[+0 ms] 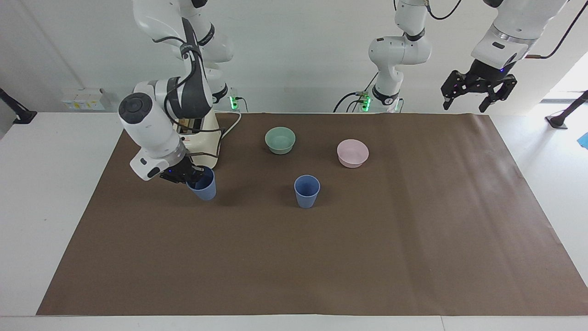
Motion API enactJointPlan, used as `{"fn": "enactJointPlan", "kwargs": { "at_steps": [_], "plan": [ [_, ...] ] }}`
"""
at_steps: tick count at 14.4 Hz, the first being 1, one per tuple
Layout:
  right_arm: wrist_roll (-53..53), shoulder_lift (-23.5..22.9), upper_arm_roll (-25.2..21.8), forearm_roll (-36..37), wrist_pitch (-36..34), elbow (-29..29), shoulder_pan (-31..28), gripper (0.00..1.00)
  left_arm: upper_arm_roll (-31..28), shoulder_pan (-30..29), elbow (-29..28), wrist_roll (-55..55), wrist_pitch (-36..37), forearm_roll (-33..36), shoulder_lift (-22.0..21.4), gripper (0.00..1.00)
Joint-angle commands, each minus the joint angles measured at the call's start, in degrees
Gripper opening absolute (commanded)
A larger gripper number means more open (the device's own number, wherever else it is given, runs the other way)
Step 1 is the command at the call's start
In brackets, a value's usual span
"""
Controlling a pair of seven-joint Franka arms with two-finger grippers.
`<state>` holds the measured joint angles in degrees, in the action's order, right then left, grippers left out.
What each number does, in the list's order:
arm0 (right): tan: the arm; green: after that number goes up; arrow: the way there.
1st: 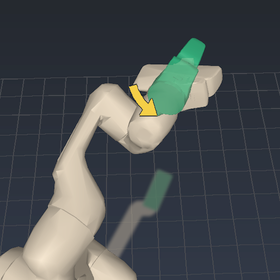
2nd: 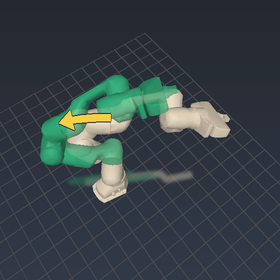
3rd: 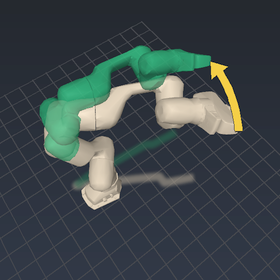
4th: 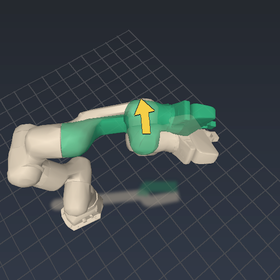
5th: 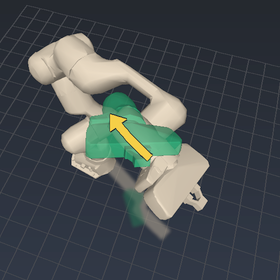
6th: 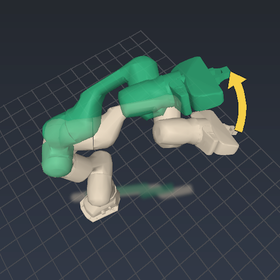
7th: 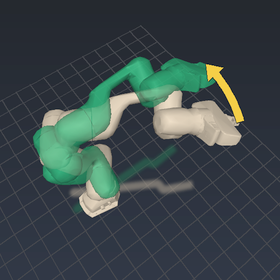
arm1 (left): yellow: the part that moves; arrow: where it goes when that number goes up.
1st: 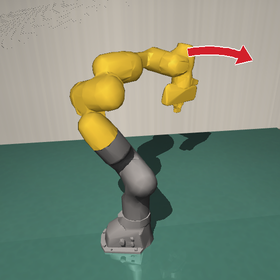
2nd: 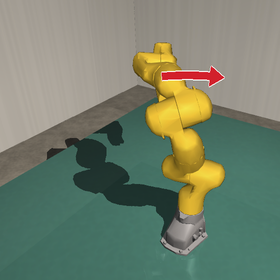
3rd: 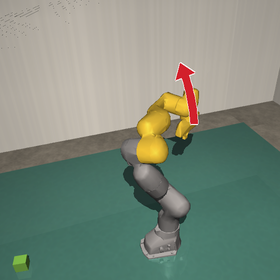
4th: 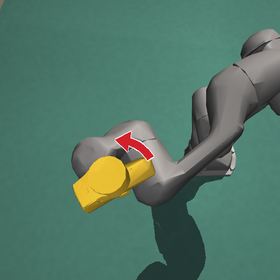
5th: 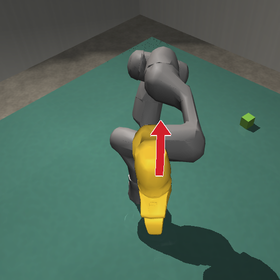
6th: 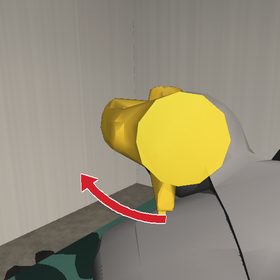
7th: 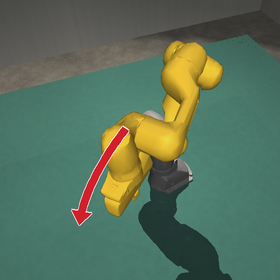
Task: Stack blue cups with both arms
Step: 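Grasp the second blue cup with the right gripper and lift it, then carry the blue cup with the right gripper over the placed cup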
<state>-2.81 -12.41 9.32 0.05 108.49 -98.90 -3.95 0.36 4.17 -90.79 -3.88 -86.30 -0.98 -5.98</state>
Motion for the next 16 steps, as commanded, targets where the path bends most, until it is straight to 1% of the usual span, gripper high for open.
{"fn": "enactJointPlan", "kwargs": {
  "at_steps": [1, 2, 6, 11, 16],
  "plan": [
    [-1.8, 0.2, 0.3, 0.5, -1.5, 2.8, 3.4, 0.0, 0.0, -0.4, -0.4, 2.1, 0.8, -0.9, -1.0, 1.0],
    [-2.6, 0.1, 0.3, 0.5, -1.5, 3.7, 4.6, 0.0, 0.0, -0.4, -0.4, 1.8, 0.7, -0.9, -1.0, 1.0],
    [-12.9, -0.2, 0.3, 0.5, -1.5, 6.2, 11.0, 0.0, 0.0, 0.0, -0.4, 1.5, 1.3, -0.8, -1.0, 1.0],
    [-19.9, -0.7, 0.3, 0.0, -1.4, 8.1, 17.1, 0.0, 0.0, 0.0, -1.8, 1.9, 1.1, -0.8, -1.8, 1.0],
    [-25.4, -0.9, 1.0, -1.0, 0.3, 8.2, 19.6, 0.0, 0.0, 0.0, -1.2, 1.9, 1.4, -0.8, -1.7, 1.0]
  ]
}}
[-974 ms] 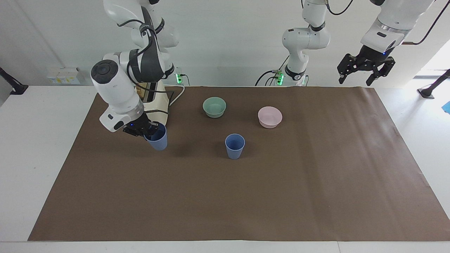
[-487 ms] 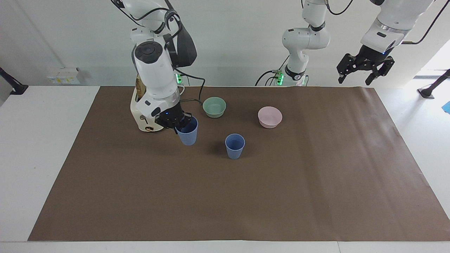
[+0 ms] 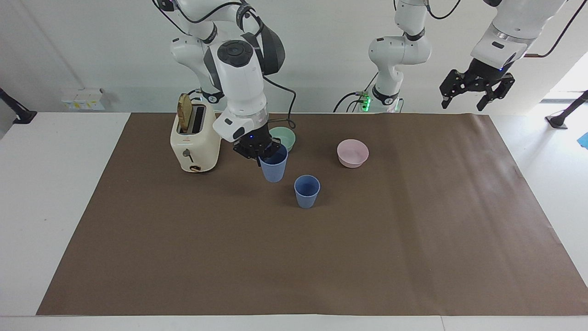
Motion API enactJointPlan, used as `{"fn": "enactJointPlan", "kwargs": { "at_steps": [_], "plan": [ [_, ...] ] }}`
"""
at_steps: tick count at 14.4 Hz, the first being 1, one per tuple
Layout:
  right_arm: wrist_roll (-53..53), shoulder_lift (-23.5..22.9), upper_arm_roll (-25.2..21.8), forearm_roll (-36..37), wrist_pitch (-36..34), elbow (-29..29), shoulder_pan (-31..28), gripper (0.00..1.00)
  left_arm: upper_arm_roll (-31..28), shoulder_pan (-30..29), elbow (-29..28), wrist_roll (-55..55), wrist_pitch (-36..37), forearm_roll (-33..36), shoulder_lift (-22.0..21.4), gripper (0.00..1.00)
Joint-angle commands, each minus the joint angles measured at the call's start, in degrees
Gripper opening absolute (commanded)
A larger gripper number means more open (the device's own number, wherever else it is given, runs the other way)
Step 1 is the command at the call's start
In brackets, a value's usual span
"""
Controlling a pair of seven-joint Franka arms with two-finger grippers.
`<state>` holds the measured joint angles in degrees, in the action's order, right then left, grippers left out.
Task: Stack blue cups with both arms
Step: 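Carry the blue cup with the right gripper over the placed cup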
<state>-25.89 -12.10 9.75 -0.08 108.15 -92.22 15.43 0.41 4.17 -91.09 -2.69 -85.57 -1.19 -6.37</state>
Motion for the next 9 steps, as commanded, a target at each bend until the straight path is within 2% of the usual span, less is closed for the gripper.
{"fn": "enactJointPlan", "kwargs": {
  "at_steps": [1, 4, 9],
  "plan": [
    [-3.4, -1.6, 0.6, -1.1, 1.7, 1.8, 1.0, 0.0, -0.1, -0.3, -0.8, 0.7, 0.7, -0.6, -1.2, 1.0],
    [-7.8, -4.6, 0.5, -0.8, 3.6, 3.6, 4.1, 0.0, -0.1, -0.6, -0.8, 0.7, 0.8, -0.6, -1.2, 1.0],
    [-9.1, -8.5, 0.7, -0.8, 4.6, 7.3, 4.3, 0.0, -0.1, -0.5, -0.8, 0.7, 0.8, -0.6, -1.2, 1.0]
  ]
}}
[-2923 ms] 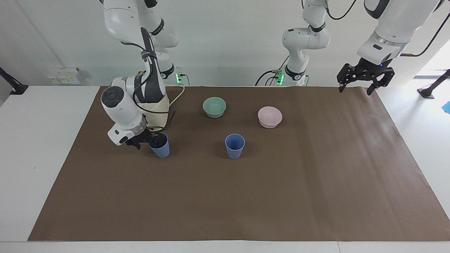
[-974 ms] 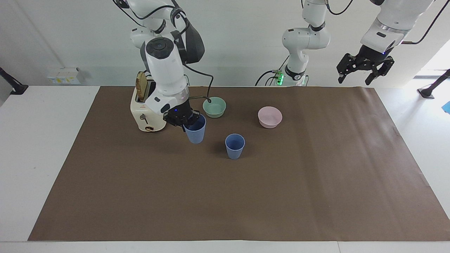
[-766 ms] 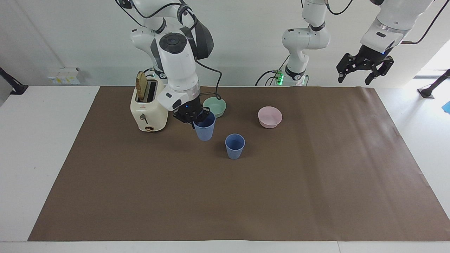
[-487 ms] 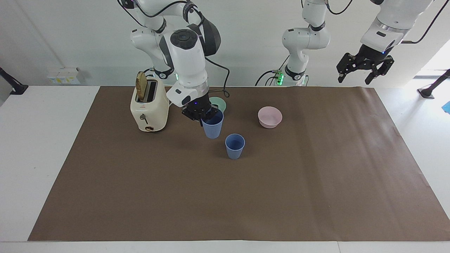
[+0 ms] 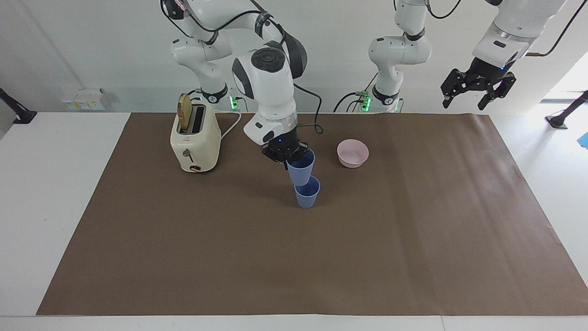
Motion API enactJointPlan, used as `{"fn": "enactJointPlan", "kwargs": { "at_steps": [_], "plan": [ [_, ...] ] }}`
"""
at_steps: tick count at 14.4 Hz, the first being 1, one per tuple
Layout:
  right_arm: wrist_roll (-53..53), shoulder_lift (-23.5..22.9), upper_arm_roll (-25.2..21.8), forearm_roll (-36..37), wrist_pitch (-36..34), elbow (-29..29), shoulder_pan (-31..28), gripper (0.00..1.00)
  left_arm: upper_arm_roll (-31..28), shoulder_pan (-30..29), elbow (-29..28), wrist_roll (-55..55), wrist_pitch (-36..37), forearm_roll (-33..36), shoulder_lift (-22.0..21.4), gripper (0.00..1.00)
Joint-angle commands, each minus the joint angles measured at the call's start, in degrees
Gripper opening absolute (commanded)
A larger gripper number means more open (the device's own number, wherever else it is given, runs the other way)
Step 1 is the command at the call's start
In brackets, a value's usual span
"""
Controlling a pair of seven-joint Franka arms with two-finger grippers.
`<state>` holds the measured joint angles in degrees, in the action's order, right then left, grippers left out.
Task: Stack blue cups with both arms
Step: 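Carry the blue cup with the right gripper over the placed cup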
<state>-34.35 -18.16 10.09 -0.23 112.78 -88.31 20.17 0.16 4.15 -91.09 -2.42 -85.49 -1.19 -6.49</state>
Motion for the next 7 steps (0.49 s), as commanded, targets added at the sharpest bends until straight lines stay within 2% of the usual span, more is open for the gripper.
{"fn": "enactJointPlan", "kwargs": {
  "at_steps": [1, 7],
  "plan": [
    [-0.6, -3.4, 0.3, -0.6, 1.2, 3.8, 0.6, 0.0, 0.1, -0.5, -0.8, 0.4, 0.8, -0.5, -1.1, 1.0],
    [-0.6, -4.3, 0.3, -0.8, 2.3, 3.1, 1.1, 0.0, 0.1, -0.5, -0.8, 0.4, 0.8, -0.6, -1.1, 1.0]
  ]
}}
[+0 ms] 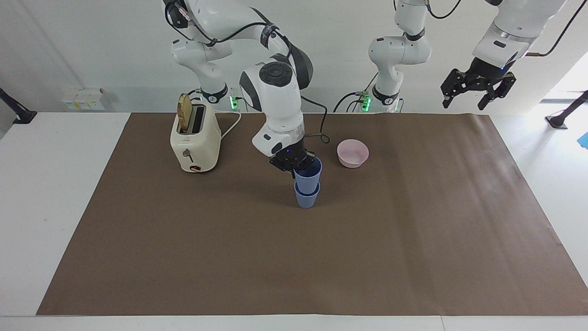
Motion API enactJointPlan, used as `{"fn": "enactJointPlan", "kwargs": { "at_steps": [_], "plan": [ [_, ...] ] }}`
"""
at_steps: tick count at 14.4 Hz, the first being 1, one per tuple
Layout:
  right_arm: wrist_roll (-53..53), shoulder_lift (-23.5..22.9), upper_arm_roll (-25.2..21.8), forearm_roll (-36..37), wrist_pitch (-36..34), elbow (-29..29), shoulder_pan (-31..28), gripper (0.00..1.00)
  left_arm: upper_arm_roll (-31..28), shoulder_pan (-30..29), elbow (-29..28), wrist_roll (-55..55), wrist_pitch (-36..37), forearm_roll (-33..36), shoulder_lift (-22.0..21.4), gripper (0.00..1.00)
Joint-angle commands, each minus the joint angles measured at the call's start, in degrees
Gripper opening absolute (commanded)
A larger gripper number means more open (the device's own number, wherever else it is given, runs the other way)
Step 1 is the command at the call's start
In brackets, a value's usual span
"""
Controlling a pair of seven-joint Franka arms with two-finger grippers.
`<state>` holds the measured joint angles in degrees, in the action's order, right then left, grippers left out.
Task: Stack blue cups with both arms
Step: 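Carry the blue cup with the right gripper over the placed cup, then lower the held cup into the placed blue cup and release it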
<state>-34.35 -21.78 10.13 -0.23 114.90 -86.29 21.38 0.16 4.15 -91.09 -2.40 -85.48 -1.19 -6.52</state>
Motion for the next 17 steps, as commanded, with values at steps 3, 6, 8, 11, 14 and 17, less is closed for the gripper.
{"fn": "enactJointPlan", "kwargs": {
  "at_steps": [3, 6, 8, 11, 14, 17],
  "plan": [
    [-0.6, -0.5, 0.2, -0.8, -0.2, 0.2, 0.1, 0.0, 0.1, -0.5, -0.8, 0.4, 0.8, -0.6, -1.0, 1.0],
    [-0.6, -0.6, 0.2, -0.5, 0.2, -1.0, 0.1, 0.0, 0.1, -0.5, -0.8, 0.4, 0.8, -0.6, -1.0, 1.0],
    [-0.6, -0.6, 0.2, -0.5, 0.1, -1.2, 0.1, 0.0, 0.1, -0.5, -0.8, 0.4, 0.8, -0.6, -1.0, 1.0],
    [-0.7, -0.8, 0.2, -0.4, 0.4, -1.7, 0.2, 0.0, 0.1, -0.5, -0.8, 0.4, 0.8, -0.6, -1.0, 1.0],
    [-0.6, -1.2, 0.2, -0.2, 1.5, -2.0, 0.2, 0.0, 0.1, -0.5, -0.7, 0.4, 0.8, -0.6, -1.0, 1.0],
    [-0.6, -2.0, 0.2, -0.1, 2.7, -2.0, 0.7, 0.0, 0.1, -0.5, -0.8, 0.4, 0.8, -0.5, -1.0, 1.0]
  ]
}}
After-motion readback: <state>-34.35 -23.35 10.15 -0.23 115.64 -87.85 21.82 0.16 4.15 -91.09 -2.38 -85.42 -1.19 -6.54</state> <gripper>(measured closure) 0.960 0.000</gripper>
